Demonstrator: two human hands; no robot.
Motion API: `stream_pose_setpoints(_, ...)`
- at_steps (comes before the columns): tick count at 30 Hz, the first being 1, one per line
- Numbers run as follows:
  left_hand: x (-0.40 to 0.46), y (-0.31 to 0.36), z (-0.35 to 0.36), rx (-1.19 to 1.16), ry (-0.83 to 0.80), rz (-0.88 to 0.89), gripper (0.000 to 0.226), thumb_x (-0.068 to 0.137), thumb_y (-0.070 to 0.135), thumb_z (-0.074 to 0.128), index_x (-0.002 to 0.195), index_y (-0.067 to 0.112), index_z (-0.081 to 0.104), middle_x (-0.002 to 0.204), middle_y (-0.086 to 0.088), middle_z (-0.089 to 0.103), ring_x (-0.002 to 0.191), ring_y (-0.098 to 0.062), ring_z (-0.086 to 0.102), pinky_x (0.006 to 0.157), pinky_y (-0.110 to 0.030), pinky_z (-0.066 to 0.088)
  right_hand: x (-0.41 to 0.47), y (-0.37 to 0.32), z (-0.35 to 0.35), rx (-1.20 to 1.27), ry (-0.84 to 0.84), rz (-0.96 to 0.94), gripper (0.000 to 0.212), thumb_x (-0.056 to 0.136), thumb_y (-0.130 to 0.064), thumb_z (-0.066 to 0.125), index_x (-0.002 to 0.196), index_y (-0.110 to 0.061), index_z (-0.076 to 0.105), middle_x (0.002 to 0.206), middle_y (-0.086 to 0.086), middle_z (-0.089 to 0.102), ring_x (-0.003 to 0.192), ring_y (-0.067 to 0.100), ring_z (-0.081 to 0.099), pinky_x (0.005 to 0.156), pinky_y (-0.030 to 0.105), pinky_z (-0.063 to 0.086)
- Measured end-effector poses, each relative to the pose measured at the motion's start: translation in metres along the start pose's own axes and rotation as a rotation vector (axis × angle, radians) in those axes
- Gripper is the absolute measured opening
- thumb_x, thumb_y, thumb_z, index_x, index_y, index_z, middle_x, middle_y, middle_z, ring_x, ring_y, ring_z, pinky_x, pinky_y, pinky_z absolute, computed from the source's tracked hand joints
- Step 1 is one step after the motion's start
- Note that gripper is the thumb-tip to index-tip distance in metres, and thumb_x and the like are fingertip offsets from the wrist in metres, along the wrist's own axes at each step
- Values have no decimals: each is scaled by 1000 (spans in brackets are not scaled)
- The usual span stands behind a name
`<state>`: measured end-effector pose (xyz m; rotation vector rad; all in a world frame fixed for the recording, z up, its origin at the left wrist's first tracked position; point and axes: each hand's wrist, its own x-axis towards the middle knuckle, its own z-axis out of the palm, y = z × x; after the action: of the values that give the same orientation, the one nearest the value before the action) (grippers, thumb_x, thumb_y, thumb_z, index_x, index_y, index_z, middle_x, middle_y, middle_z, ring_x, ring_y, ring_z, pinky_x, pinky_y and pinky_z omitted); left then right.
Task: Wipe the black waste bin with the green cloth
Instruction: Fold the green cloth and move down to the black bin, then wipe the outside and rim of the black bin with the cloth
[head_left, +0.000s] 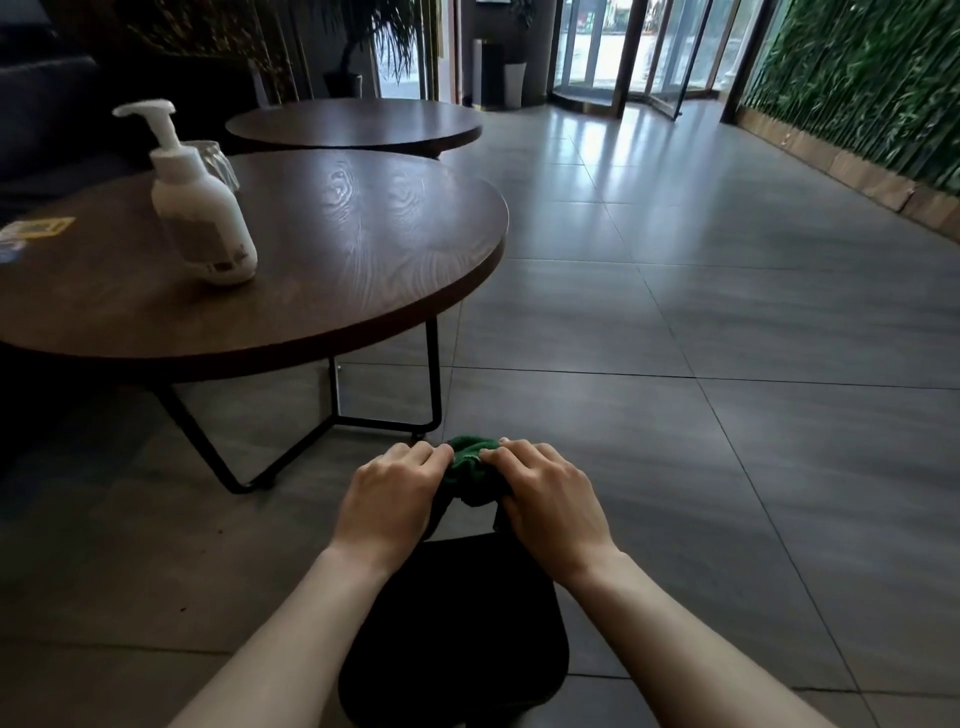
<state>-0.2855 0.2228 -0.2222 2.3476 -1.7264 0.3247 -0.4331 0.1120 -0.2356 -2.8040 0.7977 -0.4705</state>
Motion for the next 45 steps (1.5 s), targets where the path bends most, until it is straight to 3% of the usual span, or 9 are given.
stream_pose_setpoints(10,-19,-4,40,21,55,22,26,72,11,81,96,16,70,78,2,69,68,-25,66,48,-33,49,-16,5,40,48,57,-8,47,96,-12,63,142,-22,57,143,-1,60,124,25,59,94,41,56)
stream_pose_setpoints(18,-22,12,28,-108,87,102,23,87,16,59,110,13,64,97,-5,68,91,-32,66,70,-44,54,-27,1,40,126,80,-29,98,87,4,59,161,-44,18,160,-3,39,124,30,55,93,46,56)
stream_pose_setpoints(23,-26,21,16,-277,167,108,28,80,10,64,106,16,54,95,-3,70,86,-31,67,70,-41,53,-35,2,39,290,230,-24,67,85,-4,69,144,-32,57,133,-3,63,109,31,65,87,47,57)
stream_pose_setpoints(29,-64,8,33,-368,147,74,57,80,48,68,129,32,45,121,13,65,105,-11,66,81,-35,57,-50,13,34,282,318,4,52,80,1,71,123,-28,70,124,-3,67,103,29,67,81,47,59)
stream_pose_setpoints(35,-153,-12,92,-283,-167,45,74,80,78,51,143,43,37,140,21,51,131,0,44,115,-25,32,-64,33,35,260,417,121,57,71,5,76,119,-26,72,121,-2,70,98,32,69,80,44,59)
stream_pose_setpoints(38,-191,-10,120,-275,-327,71,79,80,78,49,149,43,31,148,25,42,142,2,33,122,-21,17,-73,42,35,246,427,133,57,71,5,76,120,-25,72,122,0,70,98,33,69,79,45,59)
stream_pose_setpoints(41,-208,-9,137,-207,-357,121,76,75,60,70,144,38,46,142,25,51,134,3,47,116,-19,30,-79,48,34,240,436,135,56,72,5,77,120,-23,73,122,1,70,99,33,70,79,47,59)
stream_pose_setpoints(43,-208,-8,143,-190,-311,155,70,57,47,90,123,37,68,118,24,69,108,1,67,94,-19,53,-82,51,34,235,440,134,56,73,5,77,121,-23,73,123,1,70,100,32,70,80,46,59)
stream_pose_setpoints(45,-206,-6,148,-162,-272,160,55,48,43,95,100,38,76,92,26,74,81,2,72,69,-16,57,-85,52,36,222,445,137,57,73,5,76,121,-25,72,123,0,70,100,31,70,80,45,59)
